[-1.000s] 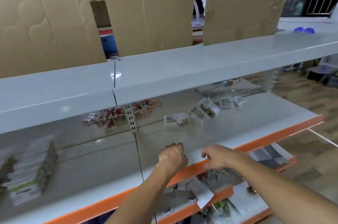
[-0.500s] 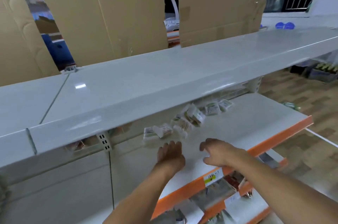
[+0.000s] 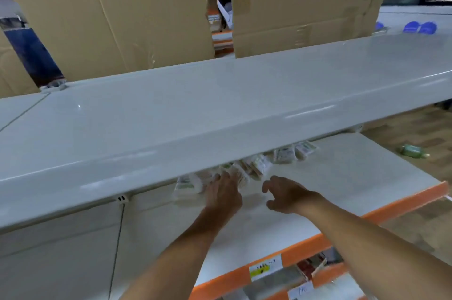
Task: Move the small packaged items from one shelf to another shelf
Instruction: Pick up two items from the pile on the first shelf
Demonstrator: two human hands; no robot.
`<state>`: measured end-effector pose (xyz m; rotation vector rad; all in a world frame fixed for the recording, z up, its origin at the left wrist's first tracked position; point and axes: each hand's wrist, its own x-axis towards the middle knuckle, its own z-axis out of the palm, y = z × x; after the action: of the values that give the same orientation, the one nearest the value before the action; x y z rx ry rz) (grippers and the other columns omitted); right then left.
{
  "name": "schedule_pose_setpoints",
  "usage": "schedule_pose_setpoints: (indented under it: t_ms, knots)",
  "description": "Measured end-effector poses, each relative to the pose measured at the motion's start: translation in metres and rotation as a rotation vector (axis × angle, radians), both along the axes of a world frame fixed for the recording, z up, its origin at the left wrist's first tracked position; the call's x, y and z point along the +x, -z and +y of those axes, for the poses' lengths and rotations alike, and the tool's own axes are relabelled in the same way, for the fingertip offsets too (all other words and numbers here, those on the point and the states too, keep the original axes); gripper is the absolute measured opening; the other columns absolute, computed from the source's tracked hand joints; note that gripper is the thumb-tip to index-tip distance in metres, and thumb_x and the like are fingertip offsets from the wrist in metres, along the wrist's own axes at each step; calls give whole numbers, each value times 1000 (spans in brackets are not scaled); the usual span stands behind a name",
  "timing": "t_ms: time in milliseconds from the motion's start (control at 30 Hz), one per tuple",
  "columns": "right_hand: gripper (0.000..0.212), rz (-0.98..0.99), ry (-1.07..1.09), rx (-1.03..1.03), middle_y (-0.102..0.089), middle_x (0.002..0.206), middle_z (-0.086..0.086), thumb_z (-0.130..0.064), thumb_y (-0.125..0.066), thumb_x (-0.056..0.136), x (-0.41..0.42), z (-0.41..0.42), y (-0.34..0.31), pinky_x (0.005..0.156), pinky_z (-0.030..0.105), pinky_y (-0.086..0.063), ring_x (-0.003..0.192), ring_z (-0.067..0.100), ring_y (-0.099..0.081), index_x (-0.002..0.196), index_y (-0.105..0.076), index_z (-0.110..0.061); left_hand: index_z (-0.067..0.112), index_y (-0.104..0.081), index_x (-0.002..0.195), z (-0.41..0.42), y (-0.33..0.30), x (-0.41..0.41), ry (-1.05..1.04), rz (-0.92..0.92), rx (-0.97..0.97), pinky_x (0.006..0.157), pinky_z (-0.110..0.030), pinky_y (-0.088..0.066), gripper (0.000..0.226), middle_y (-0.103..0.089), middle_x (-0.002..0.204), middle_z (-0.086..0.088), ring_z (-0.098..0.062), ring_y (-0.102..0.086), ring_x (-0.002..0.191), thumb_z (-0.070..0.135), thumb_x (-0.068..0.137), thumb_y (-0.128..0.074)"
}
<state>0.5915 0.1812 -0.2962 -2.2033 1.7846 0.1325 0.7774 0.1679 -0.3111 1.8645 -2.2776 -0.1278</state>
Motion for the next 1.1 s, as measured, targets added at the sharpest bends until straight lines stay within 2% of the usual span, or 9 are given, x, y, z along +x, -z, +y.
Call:
schedule_pose_setpoints:
  t_ms: [167, 300, 467, 600, 700, 800, 867, 967, 1100]
  knots:
    - [49, -13, -83, -75, -46, 137, 7, -34, -56, 92, -20, -32, 5, 101, 37, -44, 126, 25, -47, 138, -48, -20, 25, -48, 136, -15, 11, -18, -135, 7, -46, 99, -42, -42, 51, -46, 139, -1, -26, -42, 127, 13, 86, -51]
    - [58, -242, 40, -50, -41, 147, 8, -33, -60, 92, -36, -59, 10, 104, 34, -42, 134, 25, -45, 145, -40, -18, 28, -45, 139, -14, 20, -31, -222, 6, -52, 92, -37, -42, 51, -51, 132, -3, -27, -49, 118, 17, 89, -46]
    - [61, -353, 79, -55, -37, 154, 12, -29, -52, 98, -43, -86, 22, 107, 35, -39, 141, 27, -38, 153, -31, -12, 27, -50, 132, -3, 24, -37, -282, 8, -104, 90, -34, -44, 39, -56, 127, 0, -23, -53, 116, 23, 94, -44]
    - [44, -491, 34, -108, -54, 135, 15, -18, -55, 95, -38, -93, 36, 99, 37, -46, 124, 29, -53, 137, -49, -8, 24, -45, 136, 1, 24, -40, -294, 20, -81, 94, -35, -42, 43, -55, 128, -3, -27, -51, 118, 22, 93, -48]
    - [30, -681, 103, -123, -61, 118, 13, -17, -61, 92, -29, -94, 42, 94, 46, -51, 108, 30, -60, 119, -58, -7, 20, -41, 135, -3, 21, -39, -317, 25, -73, 94, -35, -43, 50, -54, 127, -7, -28, -52, 117, 23, 88, -57]
    - [39, -819, 243, -188, -58, 120, 16, -8, -62, 85, -22, -97, 46, 97, 47, -49, 109, 31, -57, 122, -54, -1, 19, -41, 137, -6, 17, -37, -353, 15, -64, 100, -35, -38, 62, -50, 129, -9, -30, -46, 120, 30, 82, -66]
    - [51, -840, 335, -127, -59, 121, 18, -8, -64, 80, -19, -99, 47, 93, 43, -50, 108, 33, -59, 129, -50, 0, 20, -50, 128, -3, 17, -35, -330, 12, -65, 100, -35, -37, 52, -48, 126, -9, -30, -43, 119, 29, 80, -66]
    - [48, -810, 405, -31, -64, 104, 15, -15, -75, 77, -15, -98, 53, 82, 39, -52, 91, 30, -63, 121, -58, -4, 23, -56, 114, 7, 16, -31, -273, 1, -90, 92, -32, -35, 37, -46, 117, -4, -28, -41, 114, 20, 78, -62]
    - [42, -769, 421, 12, -70, 108, 7, -24, -83, 75, -13, -96, 56, 85, 34, -54, 98, 25, -65, 112, -69, -11, 25, -56, 119, 16, 14, -21, -208, 37, -45, 93, -30, -35, 48, -40, 116, -3, -25, -37, 112, 2, 76, -57]
